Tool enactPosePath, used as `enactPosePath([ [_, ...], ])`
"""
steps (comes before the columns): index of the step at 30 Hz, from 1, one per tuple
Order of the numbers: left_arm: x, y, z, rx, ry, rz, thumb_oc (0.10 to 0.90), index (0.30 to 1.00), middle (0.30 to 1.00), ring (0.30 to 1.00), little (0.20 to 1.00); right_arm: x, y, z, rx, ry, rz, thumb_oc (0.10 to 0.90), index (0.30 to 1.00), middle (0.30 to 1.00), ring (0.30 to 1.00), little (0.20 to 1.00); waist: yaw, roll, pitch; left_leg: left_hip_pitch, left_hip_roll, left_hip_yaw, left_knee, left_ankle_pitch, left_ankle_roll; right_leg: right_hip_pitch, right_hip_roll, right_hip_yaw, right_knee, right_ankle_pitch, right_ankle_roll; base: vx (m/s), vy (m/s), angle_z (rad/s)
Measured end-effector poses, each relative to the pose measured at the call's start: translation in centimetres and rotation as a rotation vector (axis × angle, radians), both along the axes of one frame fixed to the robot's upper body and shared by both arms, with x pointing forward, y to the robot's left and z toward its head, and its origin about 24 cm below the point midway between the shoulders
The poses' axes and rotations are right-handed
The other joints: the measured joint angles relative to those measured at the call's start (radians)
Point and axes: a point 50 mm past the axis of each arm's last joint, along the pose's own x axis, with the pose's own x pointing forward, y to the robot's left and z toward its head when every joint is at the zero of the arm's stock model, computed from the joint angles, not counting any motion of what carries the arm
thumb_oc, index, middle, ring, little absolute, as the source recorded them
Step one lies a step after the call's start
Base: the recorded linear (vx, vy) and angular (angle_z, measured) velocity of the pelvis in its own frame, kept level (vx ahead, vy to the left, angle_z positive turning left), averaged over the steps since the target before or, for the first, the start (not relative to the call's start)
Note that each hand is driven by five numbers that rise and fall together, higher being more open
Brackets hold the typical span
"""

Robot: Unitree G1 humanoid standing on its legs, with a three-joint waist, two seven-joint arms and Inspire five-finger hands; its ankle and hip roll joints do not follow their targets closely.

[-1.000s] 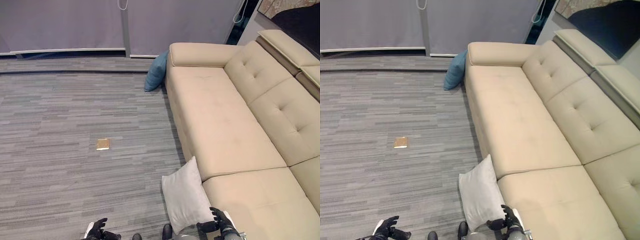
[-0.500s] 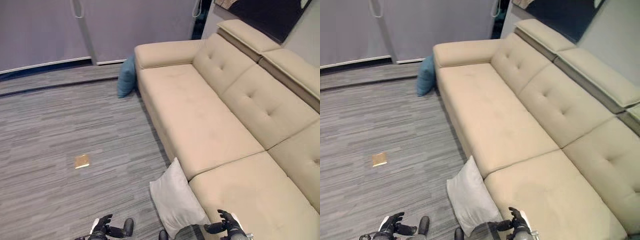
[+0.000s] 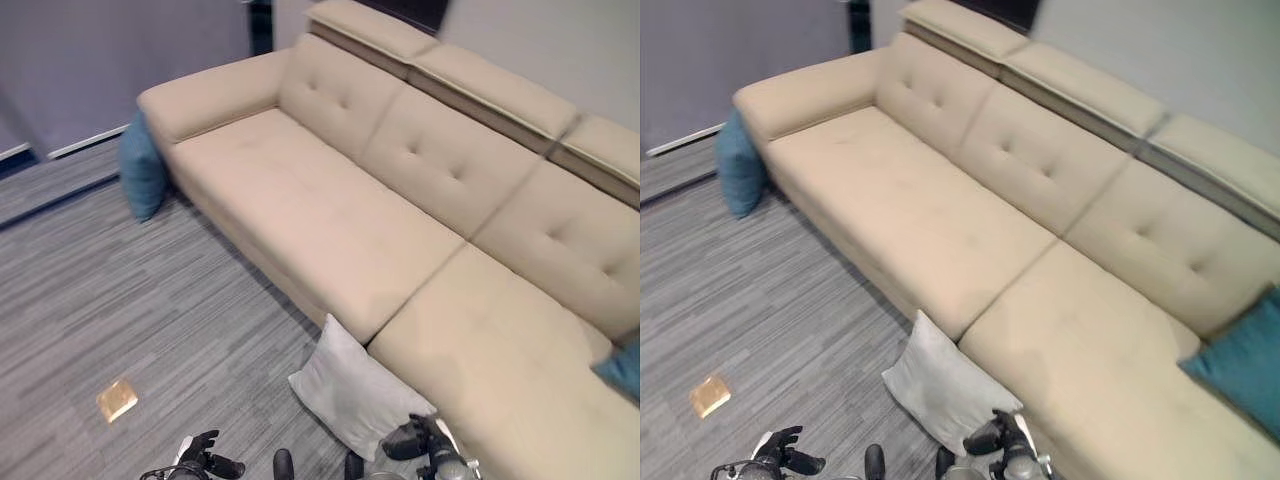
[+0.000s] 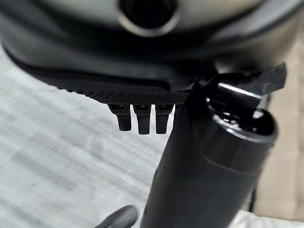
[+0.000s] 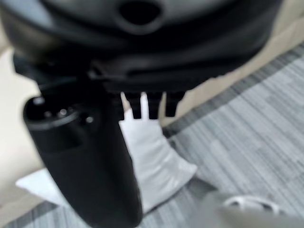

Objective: Pick up all the scattered cushions and arrange them neatly on the sofa.

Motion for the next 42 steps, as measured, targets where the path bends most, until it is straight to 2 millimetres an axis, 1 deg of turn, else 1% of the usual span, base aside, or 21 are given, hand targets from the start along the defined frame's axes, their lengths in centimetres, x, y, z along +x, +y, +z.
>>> enactPosePath([
  [1, -0.9, 0.3, -0.1, 0.004, 0.015, 0.014, 0.800, 0.900, 0.900, 0.900, 0.900, 0.4, 0.1, 0.1, 0.002, -0.010, 0.005, 0.800, 0.900, 0.900, 0.900, 0.900, 0.015, 0.005, -0.003, 0.013, 0.014, 0.044, -0.015, 0.015, -0.011, -0.013, 0.032, 0.023, 0.072, -0.041, -0.013, -0.11, 0.039, -1.09],
  [2, -2.4, 0.6, -0.4, 0.007, 0.049, 0.024, 0.800, 0.900, 0.900, 0.900, 0.900, 0.2, 0.0, 0.1, -0.004, -0.006, 0.005, 0.800, 0.900, 0.900, 0.900, 0.900, 0.036, -0.003, -0.021, 0.005, 0.014, 0.107, -0.014, 0.007, -0.018, -0.001, 0.021, -0.084, 0.073, -0.075, -0.057, -0.04, -0.031, -1.21],
  [3, -2.8, 0.7, -0.5, 0.007, 0.066, 0.030, 0.800, 0.900, 0.900, 0.900, 0.900, 0.2, -0.2, 0.1, -0.010, -0.008, 0.005, 0.800, 0.900, 0.900, 0.900, 0.900, 0.038, -0.020, -0.032, 0.002, 0.008, 0.116, -0.012, 0.005, -0.022, 0.020, 0.007, -0.120, 0.011, -0.077, -0.060, 0.01, -0.036, -0.99],
  [5, -3.0, 0.4, -0.7, 0.000, 0.085, 0.032, 0.800, 0.900, 0.900, 0.900, 0.900, -0.5, -0.9, -0.1, -0.030, 0.025, -0.003, 0.800, 0.900, 0.900, 0.900, 0.900, 0.031, -0.025, -0.034, -0.019, 0.009, 0.104, 0.001, 0.007, -0.039, 0.066, 0.040, -0.106, -0.129, -0.030, -0.115, 0.02, -0.031, -0.07],
  [7, -3.1, 0.4, -0.8, -0.002, 0.089, 0.028, 0.800, 0.900, 0.900, 0.900, 0.900, -1.8, -1.4, -0.4, -0.043, 0.058, -0.013, 0.800, 0.900, 0.900, 0.900, 0.900, 0.030, -0.030, -0.039, -0.010, 0.017, 0.097, 0.008, 0.009, -0.042, 0.099, 0.059, -0.091, -0.178, -0.011, -0.133, -0.02, -0.051, -0.09],
  [12, -2.0, 0.0, -0.6, 0.001, 0.070, -0.012, 0.800, 0.900, 0.900, 0.900, 0.900, -1.7, -2.5, -0.1, -0.073, 0.057, -0.013, 0.800, 0.900, 0.900, 0.900, 0.900, 0.033, -0.037, -0.043, -0.083, 0.040, -0.010, 0.150, -0.003, -0.060, 0.102, 0.064, -0.052, -0.196, 0.011, -0.141, -0.03, 0.001, -0.23],
  [13, -1.2, -0.2, -0.4, -0.001, 0.050, -0.019, 0.800, 0.900, 0.900, 0.900, 0.900, -1.6, -2.7, -0.1, -0.081, 0.054, -0.016, 0.800, 0.900, 0.900, 0.900, 0.900, 0.031, -0.044, -0.034, -0.108, 0.040, -0.054, 0.218, -0.013, -0.082, 0.102, 0.062, -0.037, -0.197, 0.015, -0.147, 0.05, 0.115, -0.66],
  [14, -0.7, -0.5, -0.4, -0.010, 0.032, -0.020, 0.800, 0.900, 0.900, 0.900, 0.900, -1.0, -2.7, 0.1, -0.084, 0.037, -0.012, 0.800, 0.900, 0.900, 0.900, 0.900, 0.040, -0.054, -0.024, -0.136, 0.038, -0.160, 0.266, -0.030, -0.118, 0.105, 0.059, 0.005, -0.207, 0.028, -0.167, 0.07, 0.098, -0.71],
  [17, -0.6, -1.1, -0.5, -0.025, 0.035, -0.021, 0.800, 0.900, 0.900, 0.900, 0.900, -0.7, -3.1, 0.3, -0.101, 0.030, -0.017, 0.800, 0.900, 0.900, 0.900, 0.900, 0.009, -0.047, -0.012, -0.143, 0.087, -0.233, 0.214, -0.027, -0.159, 0.130, 0.070, 0.040, -0.252, 0.051, -0.170, 0.14, 0.140, -0.49],
  [20, 0.6, -1.6, -0.3, -0.042, 0.004, -0.012, 0.800, 0.900, 0.900, 0.900, 0.900, -1.5, -3.4, 0.0, -0.112, 0.073, -0.028, 0.800, 0.900, 0.900, 0.900, 0.900, 0.015, -0.046, -0.002, -0.185, 0.091, -0.326, 0.155, -0.012, -0.181, 0.143, 0.069, 0.080, -0.298, 0.073, -0.154, 0.12, 0.173, -0.31],
  [22, 0.7, -1.7, -0.3, -0.050, 0.001, -0.005, 0.800, 0.900, 0.900, 0.900, 0.900, -1.5, -3.4, 0.0, -0.113, 0.073, -0.030, 0.800, 0.900, 0.900, 0.900, 0.900, 0.013, -0.029, 0.002, -0.176, 0.106, -0.319, 0.089, -0.002, -0.173, 0.161, 0.068, 0.112, -0.308, 0.079, -0.130, 0.12, 0.237, -0.61],
  [23, 0.2, -1.9, -0.5, -0.055, 0.015, -0.005, 0.800, 0.900, 0.900, 0.900, 0.900, -1.6, -3.5, 0.0, -0.116, 0.076, -0.031, 0.800, 0.900, 0.900, 0.900, 0.900, 0.010, -0.015, 0.003, -0.164, 0.105, -0.318, 0.088, 0.054, -0.164, 0.175, 0.071, 0.128, -0.306, 0.071, -0.114, 0.11, 0.237, -0.60],
  [24, 0.5, -1.9, -0.5, -0.049, 0.015, -0.018, 0.800, 0.900, 0.900, 0.900, 0.900, -2.0, -3.2, -0.2, -0.107, 0.086, -0.030, 0.800, 0.900, 0.900, 0.900, 0.900, 0.005, -0.027, 0.003, -0.155, 0.085, -0.307, 0.091, 0.067, -0.160, 0.172, 0.047, 0.139, -0.300, 0.062, -0.099, 0.10, 0.226, -0.30],
  [27, 0.8, -2.0, -0.4, -0.043, 0.018, -0.055, 0.800, 0.900, 0.900, 0.900, 0.900, -2.1, -2.6, -0.4, -0.091, 0.089, -0.027, 0.800, 0.900, 0.900, 0.900, 0.900, 0.011, -0.048, -0.011, -0.128, 0.038, -0.255, 0.055, 0.060, -0.114, 0.146, -0.013, 0.181, -0.259, 0.048, -0.072, 0.05, 0.192, -0.45],
  [29, 1.1, -1.5, -0.2, -0.034, 0.013, -0.058, 0.800, 0.900, 0.900, 0.900, 0.900, -1.2, -1.8, -0.3, -0.071, 0.065, -0.017, 0.800, 0.900, 0.900, 0.900, 0.900, 0.013, -0.046, -0.007, -0.093, 0.007, -0.198, 0.037, 0.049, -0.081, 0.115, -0.047, 0.192, -0.205, 0.050, -0.029, 0.04, 0.214, -0.72],
  [34, 1.1, -0.1, 0.2, 0.003, 0.009, -0.052, 0.800, 0.900, 0.900, 0.900, 0.900, 0.3, -1.0, 0.1, -0.054, 0.019, -0.001, 0.800, 0.900, 0.900, 0.900, 0.900, 0.040, -0.024, 0.015, -0.064, -0.002, -0.128, 0.031, 0.023, -0.039, 0.028, -0.075, 0.207, -0.051, 0.049, -0.013, 0.00, 0.116, -0.44],
  [36, 0.7, 0.9, 0.4, 0.028, 0.020, -0.044, 0.800, 0.900, 0.900, 0.900, 0.900, 1.4, -0.7, 0.6, -0.045, -0.028, 0.006, 0.800, 0.900, 0.900, 0.900, 0.900, 0.041, -0.030, 0.031, -0.045, 0.001, -0.098, 0.005, 0.026, -0.026, -0.024, -0.085, 0.118, -0.020, 0.026, 0.013, 0.01, 0.039, -0.42],
  [38, 0.1, 1.5, 0.4, 0.039, 0.032, -0.035, 0.800, 0.900, 0.900, 0.900, 0.900, 1.6, -0.7, 0.7, -0.047, -0.032, 0.006, 0.800, 0.900, 0.900, 0.900, 0.900, 0.048, -0.042, 0.040, -0.045, 0.002, -0.074, -0.003, 0.030, -0.031, -0.050, -0.078, 0.024, -0.089, 0.039, -0.001, -0.02, -0.058, -0.21],
  [39, 0.0, 1.5, 0.3, 0.039, 0.035, -0.034, 0.800, 0.900, 0.900, 0.900, 0.900, 1.6, -0.8, 0.7, -0.049, -0.031, 0.004, 0.800, 0.900, 0.900, 0.900, 0.900, 0.056, -0.046, 0.042, -0.045, 0.002, -0.070, -0.003, 0.029, -0.032, -0.050, -0.081, -0.008, -0.114, 0.066, -0.028, -0.02, -0.054, -0.12],
  [40, 0.1, 1.3, 0.3, 0.032, 0.030, -0.035, 0.800, 0.900, 0.900, 0.900, 0.900, 1.2, -1.1, 0.6, -0.056, -0.024, 0.001, 0.800, 0.900, 0.900, 0.900, 0.900, 0.063, -0.044, 0.043, -0.047, 0.006, -0.075, -0.002, 0.027, -0.041, -0.032, -0.080, -0.052, -0.151, 0.100, -0.018, -0.12, -0.082, -0.03],
  [42, 0.4, 0.9, 0.3, 0.020, 0.012, -0.040, 0.800, 0.900, 0.900, 0.900, 0.900, 1.4, -1.4, 0.8, -0.067, -0.032, -0.004, 0.800, 0.900, 0.900, 0.900, 0.900, 0.065, -0.035, 0.045, -0.085, 0.021, -0.089, 0.018, 0.028, -0.055, -0.033, -0.044, -0.015, -0.215, 0.138, -0.047, -0.16, -0.109, 0.06],
])
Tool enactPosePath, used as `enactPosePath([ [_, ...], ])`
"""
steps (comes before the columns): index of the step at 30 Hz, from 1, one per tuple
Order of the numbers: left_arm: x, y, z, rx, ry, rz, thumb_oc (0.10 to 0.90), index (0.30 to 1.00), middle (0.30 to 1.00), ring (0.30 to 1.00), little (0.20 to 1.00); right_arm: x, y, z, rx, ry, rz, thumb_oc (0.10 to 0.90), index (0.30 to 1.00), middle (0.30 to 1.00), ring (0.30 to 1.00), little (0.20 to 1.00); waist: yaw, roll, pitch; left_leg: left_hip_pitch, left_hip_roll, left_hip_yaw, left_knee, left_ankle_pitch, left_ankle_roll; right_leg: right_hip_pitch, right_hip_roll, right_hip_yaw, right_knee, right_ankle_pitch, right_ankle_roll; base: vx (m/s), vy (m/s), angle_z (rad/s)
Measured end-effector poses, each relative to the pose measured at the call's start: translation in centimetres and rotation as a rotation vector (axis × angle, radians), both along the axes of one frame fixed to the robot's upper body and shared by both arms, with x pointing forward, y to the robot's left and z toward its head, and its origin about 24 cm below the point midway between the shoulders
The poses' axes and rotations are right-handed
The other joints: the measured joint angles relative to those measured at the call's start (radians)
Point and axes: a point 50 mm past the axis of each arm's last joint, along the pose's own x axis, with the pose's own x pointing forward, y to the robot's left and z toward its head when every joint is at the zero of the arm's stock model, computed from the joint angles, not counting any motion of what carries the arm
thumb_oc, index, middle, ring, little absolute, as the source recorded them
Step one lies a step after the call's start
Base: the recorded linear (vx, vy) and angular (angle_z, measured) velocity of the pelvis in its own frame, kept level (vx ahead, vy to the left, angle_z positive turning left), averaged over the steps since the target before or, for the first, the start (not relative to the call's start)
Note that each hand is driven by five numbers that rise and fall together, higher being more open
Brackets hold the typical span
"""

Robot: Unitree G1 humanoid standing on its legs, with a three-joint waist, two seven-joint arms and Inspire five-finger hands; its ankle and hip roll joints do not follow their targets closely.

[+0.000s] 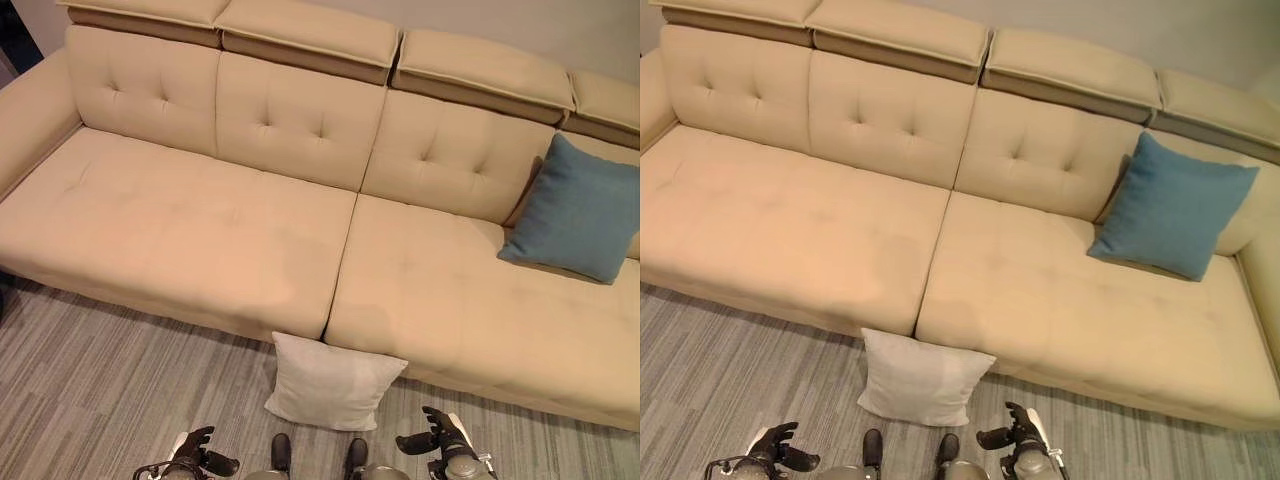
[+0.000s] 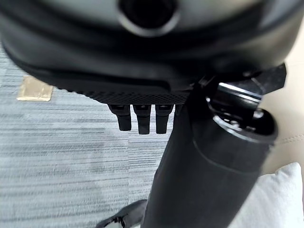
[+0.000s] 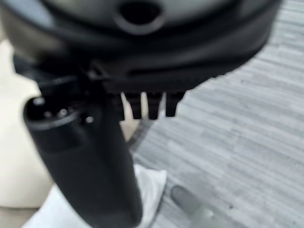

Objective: Pick up all the scattered cushions and arrange them neatly on the sofa.

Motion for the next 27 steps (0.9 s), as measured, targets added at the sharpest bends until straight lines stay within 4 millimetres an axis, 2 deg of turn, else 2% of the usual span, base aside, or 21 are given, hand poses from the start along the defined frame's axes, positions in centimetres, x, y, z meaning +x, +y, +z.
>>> enactPosePath([
  [2, 1.3, -0.6, 0.4, -0.026, -0.058, 0.011, 0.800, 0.900, 0.900, 0.900, 0.900, 1.5, -0.7, 1.0, -0.029, -0.062, -0.001, 0.800, 0.900, 0.900, 0.900, 0.900, 0.003, 0.015, 0.012, -0.084, 0.017, 0.001, 0.038, -0.002, -0.010, -0.050, 0.019, -0.001, -0.021, 0.027, -0.021, -0.18, -0.076, 0.02],
  [5, 4.6, -1.6, 1.6, -0.068, -0.179, 0.021, 0.800, 0.900, 0.900, 0.900, 0.900, 4.6, -2.4, 3.0, -0.090, -0.161, -0.010, 0.800, 0.900, 0.900, 0.900, 0.900, -0.002, 0.042, 0.064, -0.194, 0.030, -0.015, 0.119, -0.002, -0.010, -0.134, 0.025, -0.001, 0.007, 0.036, -0.034, -0.23, -0.057, 0.01],
  [6, 7.7, -2.3, 3.3, -0.100, -0.304, 0.022, 0.800, 0.900, 0.900, 0.900, 0.900, 7.1, -3.4, 5.1, -0.112, -0.266, -0.042, 0.800, 0.900, 0.900, 0.900, 0.900, -0.003, 0.062, 0.103, -0.280, 0.031, -0.019, 0.166, -0.004, -0.013, -0.226, 0.026, 0.001, 0.072, 0.022, -0.040, -0.27, -0.045, -0.05],
  [7, 9.2, -2.5, 4.3, -0.113, -0.368, 0.016, 0.800, 0.900, 0.900, 0.900, 0.900, 8.3, -3.8, 6.2, -0.112, -0.322, -0.059, 0.800, 0.900, 0.900, 0.900, 0.900, -0.004, 0.069, 0.124, -0.316, 0.033, -0.023, 0.179, -0.007, -0.016, -0.274, 0.021, 0.005, 0.110, 0.014, -0.050, -0.26, -0.039, -0.02],
  [8, 12.3, -3.0, 6.7, -0.139, -0.509, 0.020, 0.800, 0.900, 0.900, 0.900, 0.900, 10.6, -4.1, 8.4, -0.101, -0.434, -0.097, 0.800, 0.900, 0.900, 0.900, 0.900, -0.006, 0.070, 0.171, -0.384, 0.038, -0.023, 0.199, -0.001, -0.024, -0.368, 0.013, 0.013, 0.184, -0.002, -0.058, -0.14, -0.020, 0.01],
  [9, 14.3, -3.5, 8.5, -0.165, -0.598, 0.018, 0.800, 0.900, 0.900, 0.900, 0.900, 11.7, -3.9, 9.6, -0.092, -0.494, -0.110, 0.800, 0.900, 0.900, 0.900, 0.900, -0.011, 0.068, 0.201, -0.433, 0.035, -0.025, 0.220, 0.004, -0.023, -0.429, 0.000, 0.016, 0.234, -0.011, -0.061, -0.18, -0.021, 0.02],
  [10, 16.1, -4.0, 10.4, -0.196, -0.685, 0.025, 0.800, 0.900, 0.900, 0.900, 0.900, 12.8, -3.3, 10.7, -0.070, -0.547, -0.113, 0.800, 0.900, 0.900, 0.900, 0.900, -0.017, 0.063, 0.223, -0.487, 0.032, -0.023, 0.241, -0.001, -0.026, -0.496, -0.014, 0.023, 0.271, -0.029, -0.059, -0.21, 0.019, 0.06],
  [11, 17.1, -4.2, 11.3, -0.214, -0.727, 0.030, 0.800, 0.900, 0.900, 0.900, 0.900, 13.9, -2.8, 11.6, -0.057, -0.589, -0.116, 0.800, 0.900, 0.900, 0.900, 0.900, -0.023, 0.063, 0.233, -0.529, 0.030, -0.021, 0.258, 0.004, -0.025, -0.543, -0.019, 0.030, 0.298, -0.031, -0.062, -0.23, 0.032, -0.06],
  [12, 20.1, -4.7, 14.9, -0.238, -0.872, 0.064, 0.800, 0.900, 0.900, 0.900, 0.900, 16.9, -1.1, 15.0, 0.012, -0.738, -0.160, 0.800, 0.900, 0.900, 0.900, 0.900, -0.037, 0.069, 0.261, -0.711, 0.029, -0.010, 0.347, 0.001, -0.017, -0.728, -0.033, 0.049, 0.382, -0.026, -0.068, -0.21, 0.062, -0.08],
  [13, 22.4, -5.4, 18.1, -0.252, -0.968, 0.047, 0.800, 0.900, 0.900, 0.900, 0.900, 19.2, 0.0, 18.1, 0.051, -0.845, -0.148, 0.800, 0.900, 0.900, 0.900, 0.900, -0.043, 0.076, 0.348, -0.772, 0.032, -0.007, 0.391, 0.000, -0.015, -0.784, -0.036, 0.056, 0.410, -0.013, -0.088, -0.16, 0.075, -0.13],
  [14, 23.2, -5.7, 19.1, -0.260, -0.994, 0.043, 0.800, 0.900, 0.900, 0.900, 0.900, 20.3, 1.5, 19.4, 0.098, -0.883, -0.136, 0.800, 0.900, 0.900, 0.900, 0.900, -0.049, 0.078, 0.365, -0.822, 0.035, -0.001, 0.408, 0.001, -0.015, -0.835, -0.038, 0.064, 0.426, -0.009, -0.088, -0.14, 0.090, -0.07],
  [16, 24.5, -6.0, 21.3, -0.266, -1.048, 0.039, 0.800, 0.900, 0.900, 0.900, 0.900, 21.5, 2.6, 22.0, 0.157, -0.979, -0.131, 0.800, 0.900, 0.900, 0.900, 0.900, -0.052, 0.084, 0.367, -0.912, 0.027, 0.011, 0.416, 0.007, -0.007, -0.932, -0.048, 0.072, 0.437, 0.005, -0.095, -0.08, 0.098, -0.05],
  [17, 24.5, -6.0, 21.3, -0.264, -1.047, 0.040, 0.800, 0.900, 0.900, 0.900, 0.900, 21.5, 2.6, 22.0, 0.154, -0.984, -0.135, 0.800, 0.900, 0.900, 0.900, 0.900, -0.052, 0.084, 0.367, -0.907, 0.026, 0.011, 0.415, 0.007, -0.007, -0.927, -0.049, 0.074, 0.435, 0.005, -0.095, -0.05, 0.081, -0.01],
  [19, 24.8, -5.9, 22.2, -0.234, -1.073, 0.031, 0.800, 0.900, 0.900, 0.900, 0.900, 21.9, 2.2, 23.3, 0.145, -1.033, -0.146, 0.800, 0.900, 0.900, 0.900, 0.900, -0.054, 0.085, 0.360, -0.917, 0.016, 0.013, 0.397, 0.011, -0.007, -0.948, -0.055, 0.081, 0.434, 0.003, -0.091, -0.01, 0.031, 0.06],
  [22, 25.4, -5.2, 24.3, -0.213, -1.150, 0.047, 0.800, 0.900, 0.900, 0.900, 0.900, 22.7, 1.3, 26.0, 0.146, -1.115, -0.176, 0.800, 0.900, 0.900, 0.900, 0.900, -0.053, 0.085, 0.362, -0.935, 0.009, 0.014, 0.358, 0.038, -0.005, -0.974, -0.057, 0.080, 0.420, 0.014, -0.089, 0.00, 0.007, 0.03],
  [27, 25.8, -4.9, 26.1, -0.215, -1.208, 0.047, 0.800, 0.900, 0.900, 0.900, 0.900, 23.1, 1.2, 28.2, 0.123, -1.186, -0.151, 0.800, 0.900, 0.900, 0.900, 0.900, -0.055, 0.084, 0.361, -0.931, 0.007, 0.014, 0.340, 0.044, -0.002, -0.975, -0.057, 0.079, 0.412, 0.015, -0.089, 0.00, 0.000, 0.00],
])
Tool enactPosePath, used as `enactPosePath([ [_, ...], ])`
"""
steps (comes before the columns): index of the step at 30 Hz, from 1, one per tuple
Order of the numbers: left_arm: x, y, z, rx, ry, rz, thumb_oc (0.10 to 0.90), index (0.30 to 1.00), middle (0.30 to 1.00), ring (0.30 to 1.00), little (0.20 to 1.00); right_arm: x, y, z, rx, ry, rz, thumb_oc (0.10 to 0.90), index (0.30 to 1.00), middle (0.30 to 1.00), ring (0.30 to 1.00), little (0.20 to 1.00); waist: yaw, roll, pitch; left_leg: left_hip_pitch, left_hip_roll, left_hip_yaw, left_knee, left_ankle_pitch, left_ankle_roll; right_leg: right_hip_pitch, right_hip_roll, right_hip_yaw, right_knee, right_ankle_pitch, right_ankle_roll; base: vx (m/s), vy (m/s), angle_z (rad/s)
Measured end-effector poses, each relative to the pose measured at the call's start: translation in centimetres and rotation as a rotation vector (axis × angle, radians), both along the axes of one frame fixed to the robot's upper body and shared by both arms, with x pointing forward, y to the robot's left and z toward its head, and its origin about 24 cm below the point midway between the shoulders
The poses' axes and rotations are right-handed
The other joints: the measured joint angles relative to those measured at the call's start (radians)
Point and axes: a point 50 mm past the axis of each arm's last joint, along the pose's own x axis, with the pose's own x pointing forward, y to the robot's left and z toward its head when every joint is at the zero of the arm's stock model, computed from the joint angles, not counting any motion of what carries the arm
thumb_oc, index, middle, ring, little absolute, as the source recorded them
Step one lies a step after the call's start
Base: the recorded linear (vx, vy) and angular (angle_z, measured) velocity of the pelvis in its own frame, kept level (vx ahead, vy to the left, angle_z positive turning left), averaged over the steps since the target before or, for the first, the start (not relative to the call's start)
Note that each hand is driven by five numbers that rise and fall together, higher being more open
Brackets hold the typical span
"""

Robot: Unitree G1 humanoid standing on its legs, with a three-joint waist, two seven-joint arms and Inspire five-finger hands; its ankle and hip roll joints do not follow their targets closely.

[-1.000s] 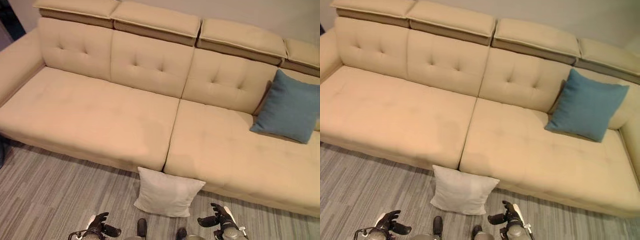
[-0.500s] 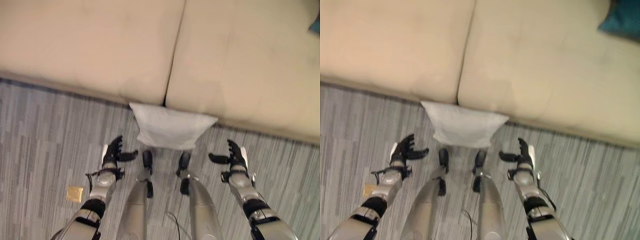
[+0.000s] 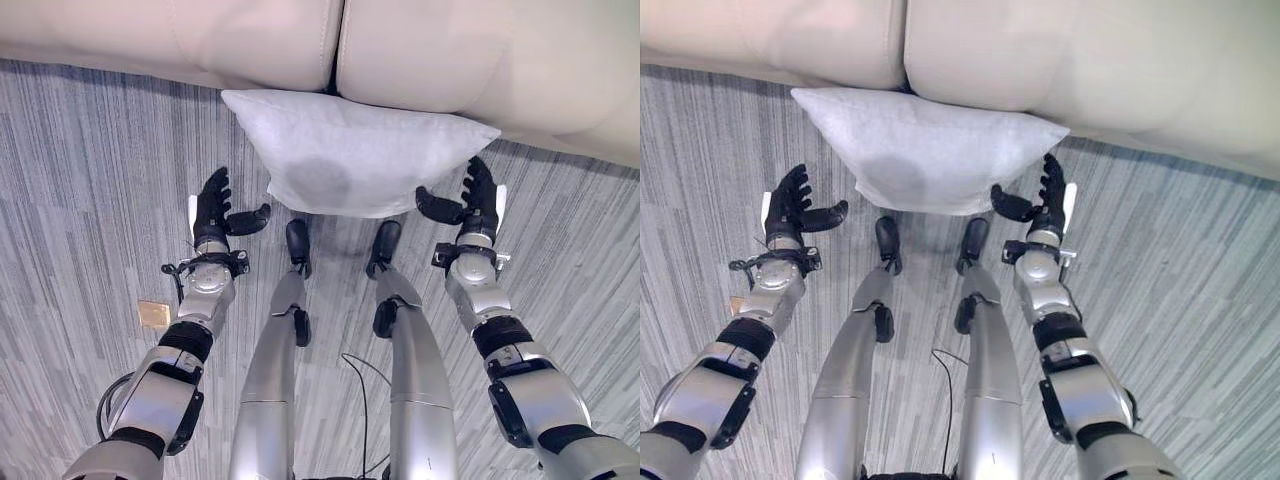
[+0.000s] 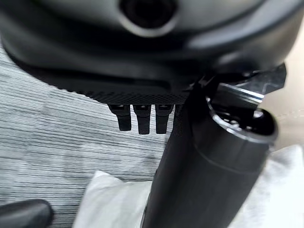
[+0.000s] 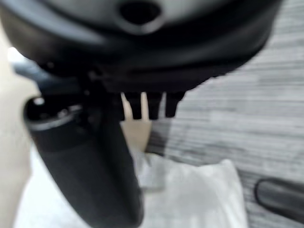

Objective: Pick up all the scattered cushions and arrange them neatly on the sofa.

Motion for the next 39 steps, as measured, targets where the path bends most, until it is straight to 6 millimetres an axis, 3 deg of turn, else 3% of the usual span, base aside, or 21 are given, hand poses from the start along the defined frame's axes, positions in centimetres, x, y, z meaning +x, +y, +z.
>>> enactPosePath([
  [3, 0.6, 0.1, 2.1, 0.021, -0.055, -0.004, 0.800, 0.900, 0.900, 0.900, 0.900, 0.3, -0.1, 1.6, -0.030, -0.042, 0.008, 0.800, 0.900, 0.900, 0.900, 0.900, -0.002, -0.005, -0.005, -0.021, 0.000, 0.000, -0.009, 0.003, 0.000, -0.025, 0.000, -0.002, -0.005, 0.001, 0.000, 0.00, 0.000, 0.00],
  [5, 1.2, 0.1, 5.3, 0.048, -0.142, -0.010, 0.800, 0.900, 0.900, 0.900, 0.900, 0.6, 0.1, 3.4, -0.033, -0.090, 0.017, 0.800, 0.900, 0.900, 0.900, 0.900, -0.005, -0.010, -0.008, -0.063, 0.001, -0.002, -0.009, 0.007, 0.000, -0.064, 0.001, -0.006, -0.005, 0.003, -0.002, 0.00, 0.000, 0.00],
  [8, 1.7, -0.2, 7.9, 0.045, -0.212, -0.006, 0.800, 0.900, 0.900, 0.900, 0.900, 0.9, 0.8, 4.2, -0.018, -0.108, 0.039, 0.800, 0.900, 0.900, 0.900, 0.900, -0.014, -0.011, -0.008, -0.082, 0.001, -0.002, -0.009, 0.008, 0.000, -0.081, 0.000, -0.007, -0.005, 0.004, -0.002, 0.00, 0.000, 0.00],
  [19, 2.0, -1.3, 9.9, 0.026, -0.265, -0.010, 0.800, 0.900, 0.900, 0.900, 0.900, 1.0, 2.8, 5.5, -0.022, -0.155, 0.096, 0.800, 0.900, 0.900, 0.900, 0.900, -0.031, -0.011, -0.009, -0.117, 0.002, -0.008, -0.016, 0.015, -0.007, -0.117, 0.002, -0.010, -0.007, 0.004, -0.002, 0.00, 0.000, 0.00],
  [20, 2.0, -1.6, 9.8, 0.019, -0.262, -0.014, 0.800, 0.900, 0.900, 0.900, 0.900, 1.0, 3.1, 5.3, -0.018, -0.153, 0.102, 0.755, 0.832, 0.832, 0.832, 0.832, -0.032, -0.012, -0.009, -0.117, 0.002, -0.010, -0.016, 0.016, -0.007, -0.116, 0.003, -0.011, -0.007, 0.004, -0.002, 0.02, 0.000, 0.03],
  [21, 2.0, -1.8, 9.7, 0.009, -0.260, -0.019, 0.800, 0.900, 0.900, 0.900, 0.900, 1.0, 3.3, 5.3, -0.015, -0.153, 0.108, 0.599, 0.599, 0.599, 0.599, 0.599, -0.032, -0.012, -0.009, -0.117, 0.002, -0.011, -0.017, 0.016, -0.007, -0.116, 0.003, -0.011, -0.007, 0.004, -0.002, 0.00, 0.000, 0.00],
  [22, 2.0, -2.2, 9.7, -0.005, -0.263, -0.022, 0.546, 0.519, 0.519, 0.519, 0.519, 1.0, 3.5, 5.4, -0.015, -0.157, 0.112, 0.408, 0.312, 0.312, 0.312, 0.312, -0.032, -0.012, -0.009, -0.117, 0.002, -0.011, -0.018, 0.016, -0.007, -0.116, 0.003, -0.011, -0.007, 0.004, -0.002, 0.03, -0.004, 0.01],
  [23, 1.9, -2.8, 9.8, -0.026, -0.276, -0.030, 0.402, 0.302, 0.302, 0.302, 0.302, 1.0, 3.7, 5.5, -0.017, -0.163, 0.119, 0.400, 0.300, 0.300, 0.300, 0.300, -0.032, -0.012, -0.009, -0.116, 0.002, -0.012, -0.020, 0.019, -0.006, -0.116, 0.003, -0.012, -0.008, 0.004, -0.003, 0.00, 0.000, 0.00],
  [30, 1.9, -3.6, 9.1, -0.061, -0.258, -0.034, 0.400, 0.300, 0.300, 0.300, 0.300, 0.7, 4.0, 4.6, -0.020, -0.143, 0.139, 0.400, 0.300, 0.300, 0.300, 0.300, -0.036, -0.012, -0.009, -0.071, -0.001, -0.014, -0.057, 0.039, -0.008, -0.083, 0.002, -0.014, -0.013, 0.007, -0.006, 0.00, 0.000, 0.00],
  [36, 0.9, -3.4, 7.3, -0.094, -0.238, -0.044, 0.400, 0.300, 0.300, 0.300, 0.300, -0.4, 3.9, 2.0, 0.001, -0.102, 0.168, 0.400, 0.300, 0.300, 0.300, 0.300, -0.038, -0.014, -0.009, 0.039, -0.004, -0.014, -0.108, 0.053, -0.006, 0.019, 0.006, -0.015, -0.051, 0.018, -0.003, 0.00, 0.000, 0.00],
  [37, 0.5, -3.7, 5.8, -0.106, -0.212, -0.056, 0.400, 0.300, 0.300, 0.300, 0.300, -1.0, 4.0, 0.3, 0.014, -0.067, 0.174, 0.400, 0.300, 0.300, 0.300, 0.300, -0.037, -0.016, -0.054, 0.032, -0.007, -0.014, -0.116, 0.051, -0.006, 0.008, 0.006, -0.012, -0.051, 0.012, 0.005, 0.00, 0.000, 0.00],
  [38, -0.4, -3.9, 3.6, -0.125, -0.171, -0.061, 0.400, 0.300, 0.300, 0.300, 0.300, -2.1, 3.9, -2.2, 0.030, -0.021, 0.177, 0.400, 0.300, 0.300, 0.300, 0.300, -0.038, -0.013, -0.194, -0.053, -0.012, -0.015, -0.112, 0.044, -0.007, -0.083, 0.002, -0.005, -0.034, -0.002, 0.018, 0.02, -0.027, 0.06],
  [39, -0.7, -4.1, 3.1, -0.142, -0.173, -0.066, 0.400, 0.300, 0.300, 0.300, 0.300, -2.8, 3.7, -3.0, 0.056, -0.019, 0.179, 0.400, 0.300, 0.300, 0.300, 0.300, -0.036, -0.016, -0.240, -0.077, -0.015, -0.015, -0.110, 0.054, -0.003, -0.109, -0.002, -0.005, -0.024, 0.002, 0.012, 0.03, -0.015, 0.08],
])
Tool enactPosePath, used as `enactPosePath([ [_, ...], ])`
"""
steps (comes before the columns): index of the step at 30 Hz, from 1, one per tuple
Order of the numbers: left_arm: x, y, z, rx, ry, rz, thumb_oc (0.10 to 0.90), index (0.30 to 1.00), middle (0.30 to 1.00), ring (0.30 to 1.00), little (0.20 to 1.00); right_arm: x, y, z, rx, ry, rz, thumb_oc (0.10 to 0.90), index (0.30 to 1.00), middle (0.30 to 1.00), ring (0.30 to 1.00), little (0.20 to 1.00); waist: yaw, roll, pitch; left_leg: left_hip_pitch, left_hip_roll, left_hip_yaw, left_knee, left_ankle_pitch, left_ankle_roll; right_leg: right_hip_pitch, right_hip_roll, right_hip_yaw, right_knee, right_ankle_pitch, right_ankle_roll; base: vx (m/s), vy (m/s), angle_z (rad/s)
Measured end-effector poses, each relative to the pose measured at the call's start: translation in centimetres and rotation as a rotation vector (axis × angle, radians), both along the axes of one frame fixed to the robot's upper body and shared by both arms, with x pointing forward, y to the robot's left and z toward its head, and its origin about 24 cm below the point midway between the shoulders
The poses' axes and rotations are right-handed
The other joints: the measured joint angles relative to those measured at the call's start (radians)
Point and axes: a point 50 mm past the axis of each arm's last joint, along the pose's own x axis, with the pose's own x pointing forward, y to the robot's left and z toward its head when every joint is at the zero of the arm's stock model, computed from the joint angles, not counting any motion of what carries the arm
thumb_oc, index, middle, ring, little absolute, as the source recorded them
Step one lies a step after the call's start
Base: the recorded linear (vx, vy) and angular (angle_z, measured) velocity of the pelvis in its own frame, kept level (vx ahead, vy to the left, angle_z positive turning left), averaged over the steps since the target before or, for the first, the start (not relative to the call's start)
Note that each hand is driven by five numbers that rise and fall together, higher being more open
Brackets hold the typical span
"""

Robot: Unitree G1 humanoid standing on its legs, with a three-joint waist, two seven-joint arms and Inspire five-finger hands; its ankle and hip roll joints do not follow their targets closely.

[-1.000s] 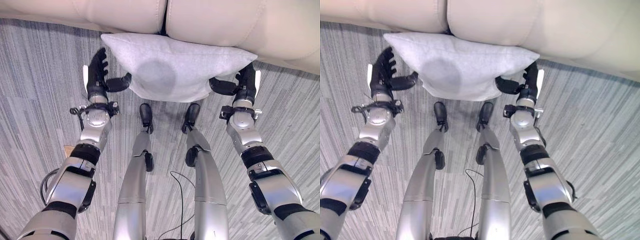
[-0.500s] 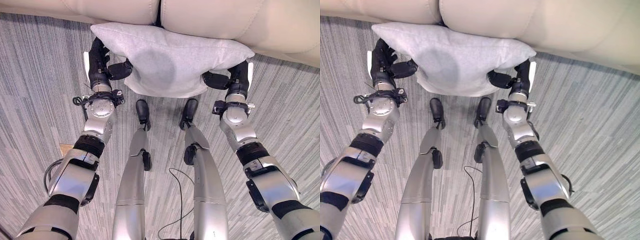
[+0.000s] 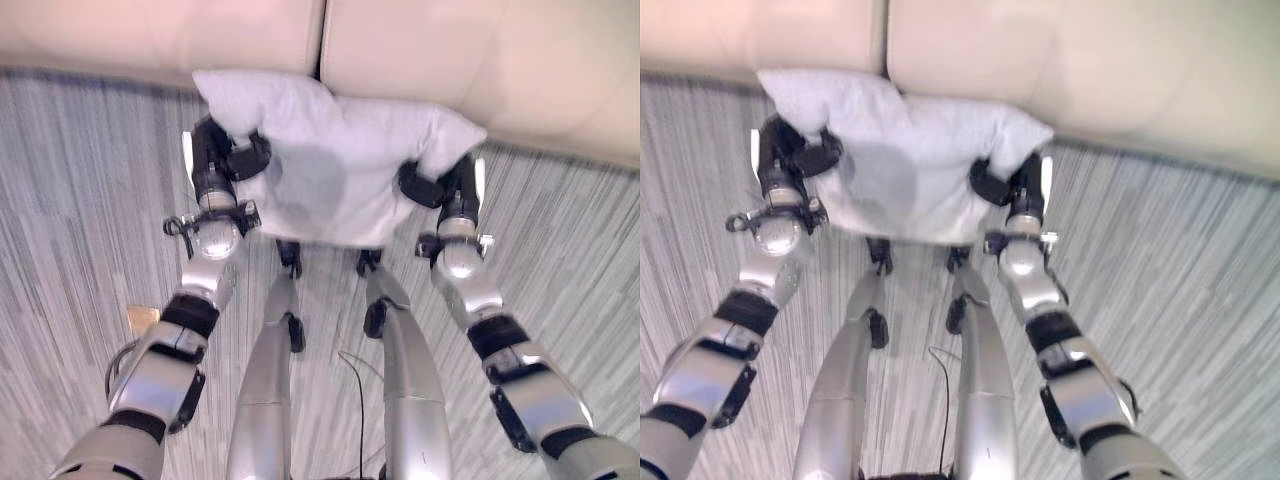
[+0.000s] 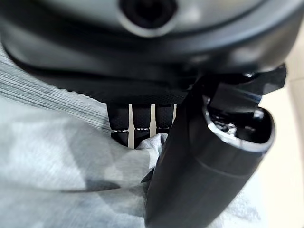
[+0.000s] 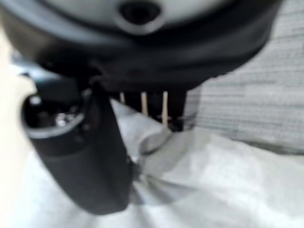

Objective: Pick up all the scattered cushions and arrange them neatly on the sofa.

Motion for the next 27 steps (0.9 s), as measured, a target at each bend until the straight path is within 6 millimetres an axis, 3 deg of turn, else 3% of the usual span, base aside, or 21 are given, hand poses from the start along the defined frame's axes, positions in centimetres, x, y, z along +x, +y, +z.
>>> enactPosePath([
  [3, -0.2, -0.4, -0.6, -0.033, 0.009, -0.005, 0.400, 0.300, 0.300, 0.300, 0.300, -0.8, -0.2, -0.5, 0.055, -0.007, -0.008, 0.400, 0.300, 0.300, 0.300, 0.300, 0.005, -0.001, 0.001, 0.018, -0.003, -0.009, 0.004, 0.000, -0.001, 0.024, -0.003, -0.006, -0.001, -0.001, 0.001, 0.03, -0.028, 0.06],
  [6, -1.2, -0.4, -2.5, -0.060, 0.048, -0.006, 0.400, 0.300, 0.300, 0.300, 0.300, -1.6, -0.2, -1.6, 0.077, 0.015, -0.002, 0.400, 0.300, 0.300, 0.300, 0.300, 0.000, -0.008, 0.007, 0.090, -0.007, -0.006, -0.006, -0.003, -0.003, 0.091, -0.007, -0.004, -0.003, -0.007, 0.009, -0.02, -0.040, 0.00],
  [8, -2.6, -0.2, -3.7, -0.096, 0.053, -0.019, 0.400, 0.300, 0.300, 0.300, 0.300, -2.8, -0.3, -2.4, 0.103, 0.016, 0.024, 0.400, 0.300, 0.300, 0.300, 0.300, 0.005, -0.025, 0.062, 0.224, -0.006, -0.007, -0.034, -0.004, -0.005, 0.220, -0.002, -0.007, -0.024, -0.012, 0.010, -0.07, -0.037, -0.03],
  [9, -3.6, -0.4, -4.8, -0.116, 0.067, -0.032, 0.400, 0.300, 0.300, 0.300, 0.300, -4.1, -0.5, -3.3, 0.119, 0.022, 0.028, 0.400, 0.300, 0.300, 0.300, 0.300, 0.007, -0.027, 0.061, 0.291, -0.006, -0.009, -0.051, -0.006, -0.007, 0.286, 0.000, -0.009, -0.038, -0.017, 0.013, 0.02, -0.049, -0.01],
  [12, -5.8, -0.6, -6.0, -0.140, 0.059, -0.081, 0.400, 0.300, 0.300, 0.300, 0.300, -6.6, -1.1, -4.1, 0.149, -0.003, 0.034, 0.400, 0.300, 0.300, 0.300, 0.300, 0.009, -0.028, 0.040, 0.414, -0.011, -0.012, -0.089, -0.025, -0.019, 0.399, -0.001, -0.007, -0.061, -0.043, 0.038, 0.05, -0.034, -0.02],
  [14, -6.6, -0.3, -6.3, -0.131, 0.053, -0.100, 0.400, 0.300, 0.300, 0.300, 0.300, -7.2, -2.0, -4.5, 0.141, 0.002, 0.016, 0.400, 0.300, 0.300, 0.300, 0.300, 0.010, -0.029, -0.003, 0.443, -0.011, -0.012, -0.103, -0.033, -0.015, 0.427, 0.000, -0.008, -0.073, -0.043, 0.040, 0.11, -0.065, -0.06],
  [16, -7.9, 0.0, -7.2, -0.125, 0.068, -0.123, 0.400, 0.300, 0.300, 0.300, 0.300, -7.9, -2.5, -5.2, 0.128, 0.023, 0.021, 0.400, 0.300, 0.300, 0.300, 0.300, 0.014, -0.028, -0.003, 0.554, -0.006, -0.012, -0.151, -0.024, -0.028, 0.535, 0.013, -0.011, -0.116, -0.038, 0.042, 0.12, -0.062, -0.10],
  [18, -9.1, 0.4, -8.6, -0.105, 0.112, -0.138, 0.400, 0.300, 0.300, 0.300, 0.300, -9.1, -2.8, -6.1, 0.105, 0.054, 0.028, 0.400, 0.300, 0.300, 0.300, 0.300, 0.019, -0.024, -0.006, 0.658, 0.003, -0.014, -0.174, -0.026, -0.026, 0.652, 0.027, -0.018, -0.165, -0.038, 0.043, 0.13, -0.063, -0.04],
  [20, -10.1, 0.6, -10.0, -0.104, 0.161, -0.140, 0.400, 0.300, 0.300, 0.300, 0.300, -10.4, -3.1, -6.5, 0.074, 0.069, 0.033, 0.400, 0.300, 0.300, 0.300, 0.300, 0.015, 0.001, -0.033, 0.740, 0.011, -0.031, -0.212, -0.030, -0.030, 0.753, 0.039, -0.048, -0.221, -0.038, 0.046, 0.09, -0.032, 0.14],
  [23, -10.9, 1.0, -10.8, -0.106, 0.190, -0.134, 0.400, 0.300, 0.300, 0.300, 0.300, -10.7, -3.1, -6.3, -0.009, 0.068, 0.044, 0.400, 0.300, 0.300, 0.300, 0.300, 0.020, 0.029, -0.068, 0.793, 0.021, -0.043, -0.237, -0.030, -0.030, 0.825, 0.058, -0.062, -0.276, -0.027, 0.046, 0.16, -0.083, 0.06],
  [27, -12.3, 1.5, -12.0, -0.095, 0.241, -0.125, 0.400, 0.300, 0.300, 0.300, 0.300, -11.1, -3.3, -7.0, -0.096, 0.131, 0.064, 0.400, 0.300, 0.300, 0.300, 0.300, 0.036, 0.029, -0.073, 0.939, 0.027, -0.050, -0.261, -0.031, -0.034, 1.026, 0.083, -0.067, -0.415, 0.000, 0.048, 0.11, -0.087, 0.02],
])
